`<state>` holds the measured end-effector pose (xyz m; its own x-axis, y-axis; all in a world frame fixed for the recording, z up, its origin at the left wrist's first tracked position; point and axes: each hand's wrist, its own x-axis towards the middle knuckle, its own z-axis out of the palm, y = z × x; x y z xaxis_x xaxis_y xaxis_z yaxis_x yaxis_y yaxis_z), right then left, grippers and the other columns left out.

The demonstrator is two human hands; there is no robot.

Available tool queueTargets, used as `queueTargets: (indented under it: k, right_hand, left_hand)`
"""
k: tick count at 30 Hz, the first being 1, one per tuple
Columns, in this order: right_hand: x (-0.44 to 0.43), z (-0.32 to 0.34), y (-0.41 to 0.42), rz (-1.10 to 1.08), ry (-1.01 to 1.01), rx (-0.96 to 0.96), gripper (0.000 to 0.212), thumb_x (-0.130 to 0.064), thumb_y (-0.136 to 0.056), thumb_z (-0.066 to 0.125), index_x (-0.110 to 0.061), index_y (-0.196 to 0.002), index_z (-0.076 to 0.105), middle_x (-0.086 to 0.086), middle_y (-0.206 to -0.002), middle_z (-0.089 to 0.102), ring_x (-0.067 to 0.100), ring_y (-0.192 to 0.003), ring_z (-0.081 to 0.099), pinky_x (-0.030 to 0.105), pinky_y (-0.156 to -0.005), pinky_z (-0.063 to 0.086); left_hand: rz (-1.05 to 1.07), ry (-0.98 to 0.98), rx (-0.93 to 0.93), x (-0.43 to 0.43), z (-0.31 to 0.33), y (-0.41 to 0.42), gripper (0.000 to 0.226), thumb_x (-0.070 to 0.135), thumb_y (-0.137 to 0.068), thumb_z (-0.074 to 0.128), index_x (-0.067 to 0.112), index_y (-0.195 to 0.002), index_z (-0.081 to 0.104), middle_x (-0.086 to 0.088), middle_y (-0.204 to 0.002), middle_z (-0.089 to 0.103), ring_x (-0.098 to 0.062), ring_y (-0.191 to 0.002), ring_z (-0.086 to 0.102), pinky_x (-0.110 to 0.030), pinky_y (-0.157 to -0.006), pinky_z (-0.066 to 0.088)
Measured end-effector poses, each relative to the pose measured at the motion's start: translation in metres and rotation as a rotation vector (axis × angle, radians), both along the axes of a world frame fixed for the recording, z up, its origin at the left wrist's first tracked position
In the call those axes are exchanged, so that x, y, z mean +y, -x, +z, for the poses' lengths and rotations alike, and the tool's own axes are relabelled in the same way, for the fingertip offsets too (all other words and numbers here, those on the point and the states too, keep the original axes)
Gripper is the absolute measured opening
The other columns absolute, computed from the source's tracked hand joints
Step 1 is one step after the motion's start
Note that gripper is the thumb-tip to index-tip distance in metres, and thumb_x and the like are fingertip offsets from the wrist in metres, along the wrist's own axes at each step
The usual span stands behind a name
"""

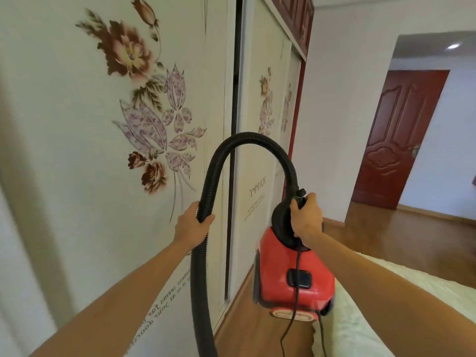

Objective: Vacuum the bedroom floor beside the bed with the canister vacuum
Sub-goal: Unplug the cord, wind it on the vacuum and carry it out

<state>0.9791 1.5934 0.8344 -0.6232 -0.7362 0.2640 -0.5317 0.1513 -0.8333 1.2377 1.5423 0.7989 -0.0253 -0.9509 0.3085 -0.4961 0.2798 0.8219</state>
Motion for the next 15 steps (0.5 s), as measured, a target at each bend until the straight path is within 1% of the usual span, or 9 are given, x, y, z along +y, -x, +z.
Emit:
queueTargets:
  k: [2, 5, 6, 8, 10, 12, 15]
  right_hand:
    - [-0.022, -0.002, 0.011, -0.031, -0.011, -0.010, 0.022, -0.036, -0.101, 0.048, -0.016, -0.103, 0.039, 0.013, -0.091, 0.060, 0.036, -0.076, 0.065, 0.054, -0.056, 0.060]
    - [-0.054, -0.007, 0.029, -0.070, -0.022, -0.018, 0.021, -0.036, -0.101, 0.048, -0.017, -0.102, 0.039, 0.013, -0.093, 0.060, 0.035, -0.077, 0.065, 0.054, -0.057, 0.060]
    - [-0.065, -0.008, 0.035, -0.087, -0.024, -0.016, 0.021, -0.036, -0.101, 0.048, -0.017, -0.102, 0.039, 0.012, -0.092, 0.060, 0.035, -0.077, 0.065, 0.054, -0.058, 0.060]
    - [-0.088, -0.011, 0.046, -0.122, -0.018, -0.008, 0.021, -0.034, -0.101, 0.049, -0.015, -0.102, 0.040, 0.010, -0.088, 0.058, 0.035, -0.078, 0.064, 0.054, -0.060, 0.060]
    - [-0.112, -0.015, 0.059, -0.155, -0.013, -0.009, 0.021, -0.033, -0.101, 0.049, -0.014, -0.102, 0.040, 0.005, -0.081, 0.052, 0.035, -0.079, 0.063, 0.055, -0.062, 0.060]
    - [-0.135, -0.020, 0.073, -0.191, -0.026, -0.001, 0.020, -0.032, -0.101, 0.049, -0.015, -0.102, 0.039, 0.000, -0.078, 0.048, 0.036, -0.080, 0.063, 0.056, -0.064, 0.059]
    - [-0.163, -0.027, 0.092, -0.259, -0.018, 0.011, 0.019, -0.034, -0.101, 0.049, -0.018, -0.101, 0.038, -0.001, -0.079, 0.047, 0.036, -0.080, 0.063, 0.057, -0.065, 0.059]
  left_hand:
    - [-0.032, -0.009, 0.007, -0.025, -0.002, 0.014, 0.046, 0.032, -0.094, 0.063, 0.016, -0.135, 0.049, -0.003, -0.099, 0.063, -0.013, -0.071, 0.060, -0.021, -0.056, 0.045]
    - [-0.086, -0.035, 0.037, -0.067, -0.006, 0.035, 0.048, 0.033, -0.095, 0.063, 0.017, -0.137, 0.048, -0.003, -0.102, 0.063, -0.012, -0.073, 0.060, -0.020, -0.055, 0.045]
    - [-0.108, -0.039, 0.046, -0.083, -0.008, 0.043, 0.048, 0.034, -0.095, 0.063, 0.018, -0.137, 0.048, -0.004, -0.104, 0.064, -0.013, -0.074, 0.061, -0.021, -0.056, 0.047]
    - [-0.148, -0.040, 0.048, -0.117, -0.011, 0.059, 0.048, 0.034, -0.094, 0.064, 0.017, -0.137, 0.049, -0.007, -0.108, 0.066, -0.018, -0.080, 0.062, -0.026, -0.065, 0.052]
    - [-0.193, -0.039, 0.056, -0.150, -0.015, 0.077, 0.049, 0.033, -0.093, 0.065, 0.017, -0.137, 0.049, -0.008, -0.114, 0.066, -0.020, -0.086, 0.063, -0.029, -0.071, 0.054]
    - [-0.235, -0.046, 0.069, -0.181, -0.019, 0.095, 0.050, 0.031, -0.094, 0.064, 0.017, -0.138, 0.048, -0.007, -0.119, 0.064, -0.020, -0.091, 0.062, -0.028, -0.074, 0.053]
    - [-0.283, -0.068, 0.091, -0.226, -0.026, 0.120, 0.050, 0.031, -0.094, 0.065, 0.016, -0.138, 0.048, -0.005, -0.122, 0.063, -0.019, -0.096, 0.063, -0.025, -0.074, 0.053]
